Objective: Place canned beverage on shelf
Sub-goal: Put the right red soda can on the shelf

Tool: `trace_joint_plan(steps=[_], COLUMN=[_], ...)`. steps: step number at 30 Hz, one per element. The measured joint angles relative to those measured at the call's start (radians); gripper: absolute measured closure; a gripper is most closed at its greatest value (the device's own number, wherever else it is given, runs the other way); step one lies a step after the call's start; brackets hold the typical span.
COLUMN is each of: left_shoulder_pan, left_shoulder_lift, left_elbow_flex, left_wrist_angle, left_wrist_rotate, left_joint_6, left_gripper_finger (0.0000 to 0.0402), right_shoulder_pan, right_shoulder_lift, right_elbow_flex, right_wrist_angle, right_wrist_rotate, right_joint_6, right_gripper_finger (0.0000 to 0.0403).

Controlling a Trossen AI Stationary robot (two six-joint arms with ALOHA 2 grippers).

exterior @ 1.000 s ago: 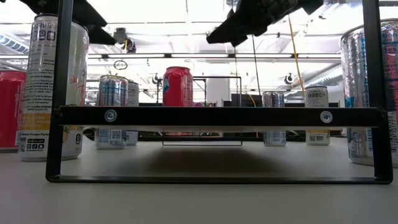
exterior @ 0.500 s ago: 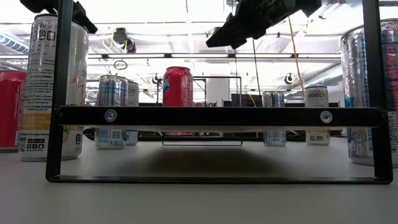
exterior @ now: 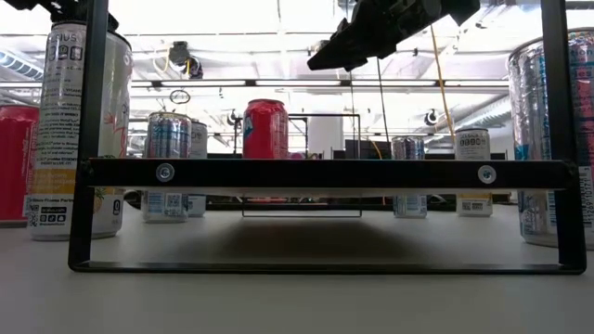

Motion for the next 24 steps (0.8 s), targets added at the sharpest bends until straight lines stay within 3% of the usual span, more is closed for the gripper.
trace_joint_plan(steps=[7,10,19,24], left_shoulder_pan=[-0.016,-0.016,-0.042,-0.055], left_shoulder_lift=[0.001,0.016,0.104,0.149], left_elbow_flex=[0.164,0.202,0.206,0.206], left_wrist_angle=[-0.277,-0.378,-0.553,-0.578], left_wrist_rotate=[-0.015,0.052,0.196,0.203], left_joint_6=[-0.121,-0.221,-0.495,-0.547], left_gripper_finger=[0.0149,0.0149,0.0149,0.0145], right_shoulder_pan=[0.0,0.0,0.0,0.0], right_shoulder_lift=[0.0,0.0,0.0,0.0], right_elbow_flex=[0.0,0.0,0.0,0.0], right_wrist_angle=[0.0,0.0,0.0,-0.001], right_wrist_rotate=[0.0,0.0,0.0,0.0], right_joint_6=[0.028,0.038,0.042,0.04], right_gripper_finger=[0.0369,0.0369,0.0369,0.0369])
